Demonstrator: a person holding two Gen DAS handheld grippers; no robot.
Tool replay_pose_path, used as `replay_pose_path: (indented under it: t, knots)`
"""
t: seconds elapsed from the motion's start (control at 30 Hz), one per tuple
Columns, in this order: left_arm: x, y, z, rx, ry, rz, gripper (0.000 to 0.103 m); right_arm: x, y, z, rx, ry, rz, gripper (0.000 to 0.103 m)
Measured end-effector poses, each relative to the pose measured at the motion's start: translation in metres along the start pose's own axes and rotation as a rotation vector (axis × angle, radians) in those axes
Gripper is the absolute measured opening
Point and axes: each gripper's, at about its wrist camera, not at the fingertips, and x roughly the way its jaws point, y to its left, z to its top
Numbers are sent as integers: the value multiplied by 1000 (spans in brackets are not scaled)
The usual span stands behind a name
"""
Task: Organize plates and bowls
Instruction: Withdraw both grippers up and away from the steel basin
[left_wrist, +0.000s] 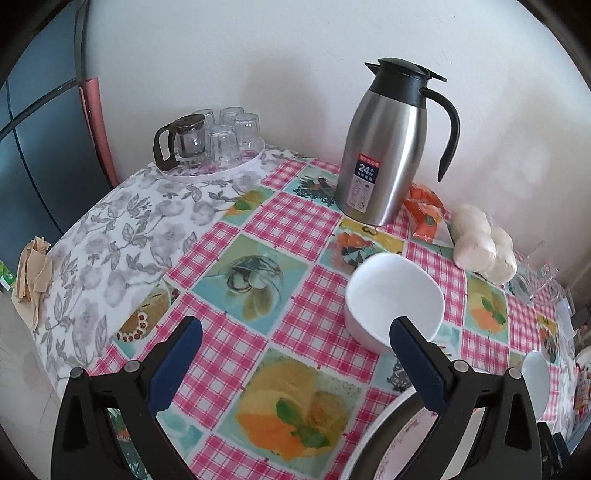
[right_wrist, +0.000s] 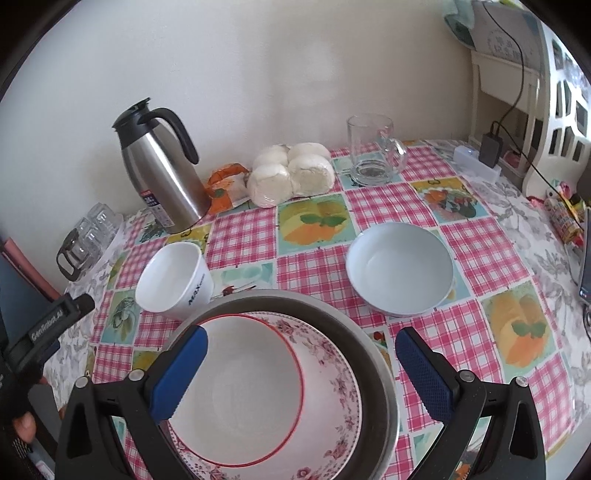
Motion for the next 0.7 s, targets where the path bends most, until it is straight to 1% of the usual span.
replay_pose_path:
  t: [0.03, 0.13, 0.17, 0.23, 0.3, 0.43, 0.53, 0.63, 0.7]
  knots:
    - [1, 2, 1, 1, 3, 0, 101, 0, 3, 0, -6, -2, -2, 103]
    - [3, 8, 4, 4, -3, 50, 101, 2, 9, 0, -15, -1, -2, 103]
    - [4, 11, 4, 1, -2, 53, 101, 3, 11, 0, -18, -1, -6, 103]
    - [7, 20, 7, -30, 14, 35, 101, 3, 15, 1, -19, -9, -15, 103]
    - [10, 31, 9, -78, 35, 2, 101, 1, 18, 3, -17, -20, -19, 103]
    - [16, 49, 10, -146, 62, -9, 101, 4, 30, 5, -39, -27, -31, 103]
    - [24, 60, 10, -179, 94, -44, 101, 8, 38, 5, -57, -24, -45, 103]
    - [31, 68, 11, -200, 119, -56, 101, 11, 46, 5, -72, -24, -55, 103]
    - [37, 73, 11, -220, 142, -79, 101, 11, 52, 6, -85, -30, -58, 103]
